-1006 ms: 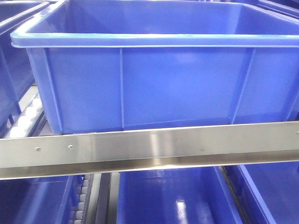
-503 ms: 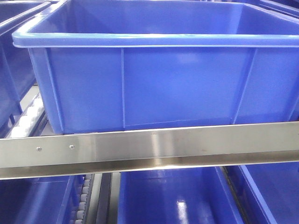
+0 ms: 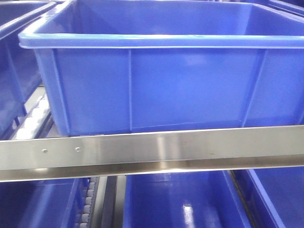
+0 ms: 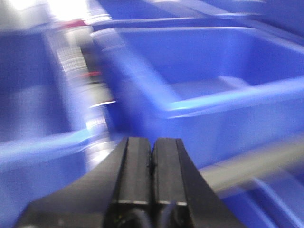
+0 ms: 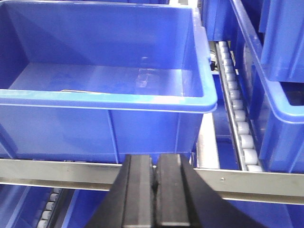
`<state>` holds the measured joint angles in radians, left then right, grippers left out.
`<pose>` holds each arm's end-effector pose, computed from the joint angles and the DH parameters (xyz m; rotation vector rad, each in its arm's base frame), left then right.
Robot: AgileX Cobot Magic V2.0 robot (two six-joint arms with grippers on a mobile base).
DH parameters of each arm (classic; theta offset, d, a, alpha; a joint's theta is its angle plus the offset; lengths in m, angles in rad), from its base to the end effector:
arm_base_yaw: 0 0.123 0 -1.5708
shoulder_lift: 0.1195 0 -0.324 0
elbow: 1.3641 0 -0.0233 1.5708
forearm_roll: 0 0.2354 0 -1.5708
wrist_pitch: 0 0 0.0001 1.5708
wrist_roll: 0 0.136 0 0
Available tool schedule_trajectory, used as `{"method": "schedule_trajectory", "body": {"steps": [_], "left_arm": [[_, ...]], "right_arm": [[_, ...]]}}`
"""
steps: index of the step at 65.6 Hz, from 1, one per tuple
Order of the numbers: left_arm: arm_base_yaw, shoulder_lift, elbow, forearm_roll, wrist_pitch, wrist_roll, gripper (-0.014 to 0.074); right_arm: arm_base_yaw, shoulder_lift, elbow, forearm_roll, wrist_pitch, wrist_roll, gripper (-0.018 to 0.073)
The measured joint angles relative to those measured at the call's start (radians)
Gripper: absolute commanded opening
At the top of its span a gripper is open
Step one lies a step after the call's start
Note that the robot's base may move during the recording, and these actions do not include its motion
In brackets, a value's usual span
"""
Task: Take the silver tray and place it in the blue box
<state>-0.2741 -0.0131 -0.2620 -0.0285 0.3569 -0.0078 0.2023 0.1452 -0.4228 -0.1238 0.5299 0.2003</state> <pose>0.0244 -0.0083 0.2633 0.1955 1.5585 -0.2505 0.0339 -0.0017 0.2916 -0.0485 1.7343 0.1635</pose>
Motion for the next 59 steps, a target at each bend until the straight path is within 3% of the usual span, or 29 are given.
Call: {"method": "schedule_trajectory", "body": {"steps": [10, 22, 59], "left_arm": [[0.165, 0.000, 0.122, -0.051, -0.159, 0.008, -0.0093], [0.262, 0.000, 0.278, -0.059, -0.334, 0.008, -0.0093], [0.283, 0.000, 0.292, -0.073, -0.316, 0.008, -0.0093]], "right_arm": [[0.000, 0.000, 0.000, 0.000, 0.000, 0.000, 0.0049], [0.000, 0.000, 0.000, 0.000, 0.000, 0.000, 0.0049], [0.000, 0.000, 0.000, 0.000, 0.000, 0.000, 0.0049]]}}
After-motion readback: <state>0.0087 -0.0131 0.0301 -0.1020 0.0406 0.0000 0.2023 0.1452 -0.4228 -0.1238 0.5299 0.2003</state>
